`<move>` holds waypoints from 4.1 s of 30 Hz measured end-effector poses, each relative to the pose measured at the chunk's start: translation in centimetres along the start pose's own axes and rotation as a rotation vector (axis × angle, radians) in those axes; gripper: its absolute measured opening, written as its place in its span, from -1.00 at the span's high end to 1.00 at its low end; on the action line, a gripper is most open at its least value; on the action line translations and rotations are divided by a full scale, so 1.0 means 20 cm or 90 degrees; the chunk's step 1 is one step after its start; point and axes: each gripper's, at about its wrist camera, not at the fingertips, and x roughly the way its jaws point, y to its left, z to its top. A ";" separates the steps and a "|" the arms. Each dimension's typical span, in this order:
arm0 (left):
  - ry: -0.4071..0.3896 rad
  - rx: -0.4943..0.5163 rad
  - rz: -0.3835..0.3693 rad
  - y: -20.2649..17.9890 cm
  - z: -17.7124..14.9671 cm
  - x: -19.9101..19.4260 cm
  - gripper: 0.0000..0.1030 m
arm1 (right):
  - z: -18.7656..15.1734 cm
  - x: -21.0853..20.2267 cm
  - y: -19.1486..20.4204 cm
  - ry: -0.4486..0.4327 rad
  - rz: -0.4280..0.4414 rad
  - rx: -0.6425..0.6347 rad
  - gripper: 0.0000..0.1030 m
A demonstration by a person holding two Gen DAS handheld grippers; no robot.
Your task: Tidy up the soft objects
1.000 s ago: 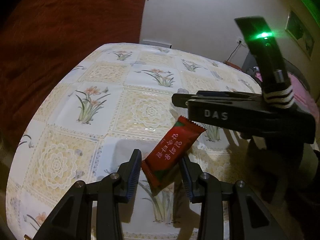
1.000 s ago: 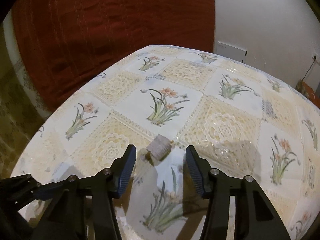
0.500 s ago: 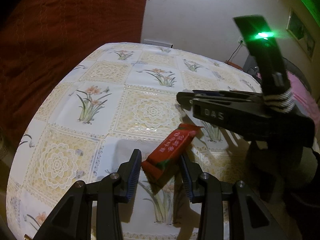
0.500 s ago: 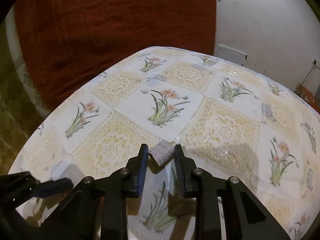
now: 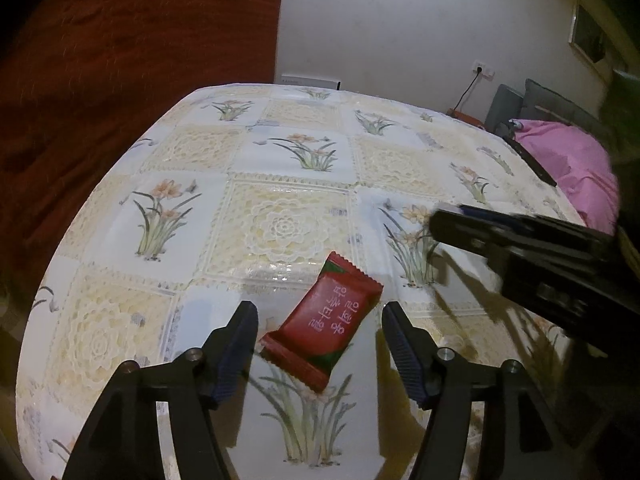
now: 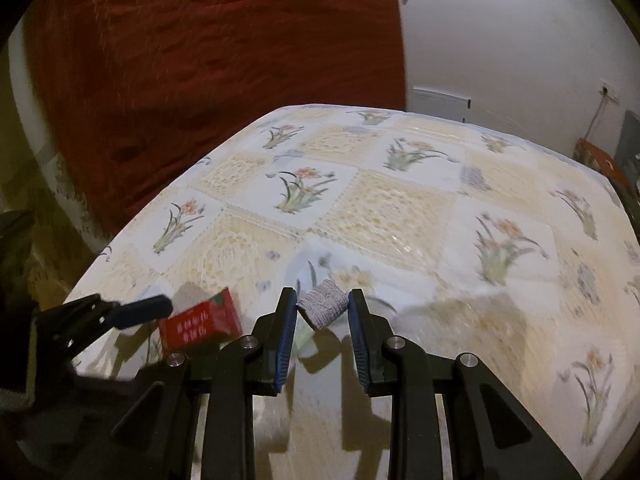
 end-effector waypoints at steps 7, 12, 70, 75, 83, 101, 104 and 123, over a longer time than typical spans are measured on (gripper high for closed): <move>-0.004 0.013 0.008 -0.02 0.01 0.01 0.33 | -0.07 -0.16 -0.07 -0.024 -0.001 0.039 0.47; -0.007 -0.005 -0.007 -0.01 0.01 -0.01 0.40 | -0.13 -0.27 -0.13 -0.043 -0.007 0.070 0.47; 0.013 0.234 -0.324 -1.46 0.00 -0.10 0.40 | -0.87 -1.25 -0.96 -0.153 -0.282 0.332 -0.22; 0.025 0.245 -0.337 -1.55 -0.02 -0.06 0.40 | -0.92 -1.32 -0.98 -0.162 -0.286 0.351 -0.33; 0.038 0.259 -0.340 -1.63 -0.05 -0.02 -0.20 | -1.00 -1.37 -1.00 -0.140 -0.312 0.374 -0.69; -0.089 0.289 -0.222 -1.58 -0.06 -0.25 -1.00 | -1.01 -1.44 -0.88 -0.132 -0.402 0.340 -1.00; -0.098 0.283 -0.205 -1.55 -0.07 -0.27 -1.00 | -1.00 -1.44 -0.85 -0.130 -0.406 0.331 -1.00; -0.110 0.270 -0.184 -1.44 -0.13 -0.37 -1.00 | -0.96 -1.44 -0.69 -0.098 -0.438 0.300 -1.00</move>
